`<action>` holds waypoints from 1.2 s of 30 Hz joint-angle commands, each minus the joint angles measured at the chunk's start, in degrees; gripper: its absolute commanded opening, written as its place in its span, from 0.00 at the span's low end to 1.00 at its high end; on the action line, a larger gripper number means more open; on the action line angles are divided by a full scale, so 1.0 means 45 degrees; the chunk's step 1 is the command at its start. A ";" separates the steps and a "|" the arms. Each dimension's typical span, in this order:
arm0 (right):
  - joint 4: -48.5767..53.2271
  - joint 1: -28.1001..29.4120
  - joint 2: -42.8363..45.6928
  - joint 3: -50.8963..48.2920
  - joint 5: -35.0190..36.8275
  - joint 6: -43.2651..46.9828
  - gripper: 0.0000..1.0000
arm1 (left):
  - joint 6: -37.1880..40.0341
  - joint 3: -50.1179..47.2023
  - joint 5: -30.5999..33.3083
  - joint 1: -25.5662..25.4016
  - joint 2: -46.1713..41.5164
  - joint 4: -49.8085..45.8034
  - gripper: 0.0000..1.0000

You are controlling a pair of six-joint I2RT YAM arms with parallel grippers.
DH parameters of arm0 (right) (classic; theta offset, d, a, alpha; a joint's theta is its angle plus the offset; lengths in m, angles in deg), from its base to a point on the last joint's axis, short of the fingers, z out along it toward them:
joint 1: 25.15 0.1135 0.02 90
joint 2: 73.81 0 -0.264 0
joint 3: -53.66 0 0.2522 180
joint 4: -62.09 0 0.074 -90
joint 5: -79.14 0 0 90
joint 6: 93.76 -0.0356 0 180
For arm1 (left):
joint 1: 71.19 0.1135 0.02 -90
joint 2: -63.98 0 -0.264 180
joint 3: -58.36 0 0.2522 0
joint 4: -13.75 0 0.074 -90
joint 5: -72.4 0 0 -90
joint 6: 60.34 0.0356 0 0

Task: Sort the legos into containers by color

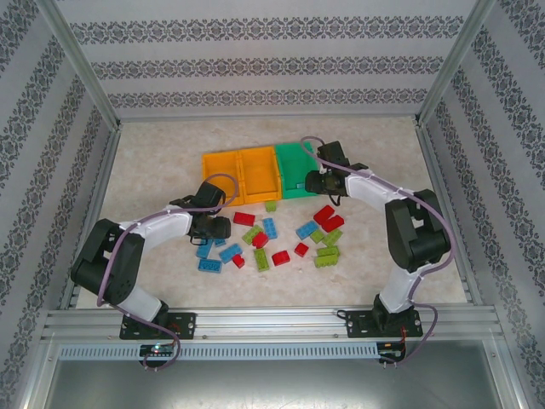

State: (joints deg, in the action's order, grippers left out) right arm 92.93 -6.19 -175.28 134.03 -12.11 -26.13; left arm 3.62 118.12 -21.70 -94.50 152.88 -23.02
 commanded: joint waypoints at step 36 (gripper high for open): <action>0.0255 0.0418 0.3614 -0.3009 0.0765 0.0008 0.58 | 0.1891 0.9377 -0.1103 -0.2702 0.3453 -0.0382 0.26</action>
State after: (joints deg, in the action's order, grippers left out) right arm 93.00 -5.89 -160.83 121.79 -9.95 -26.13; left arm 8.51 154.38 -22.21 -105.82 161.62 -24.63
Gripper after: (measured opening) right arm 0.574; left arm 0.326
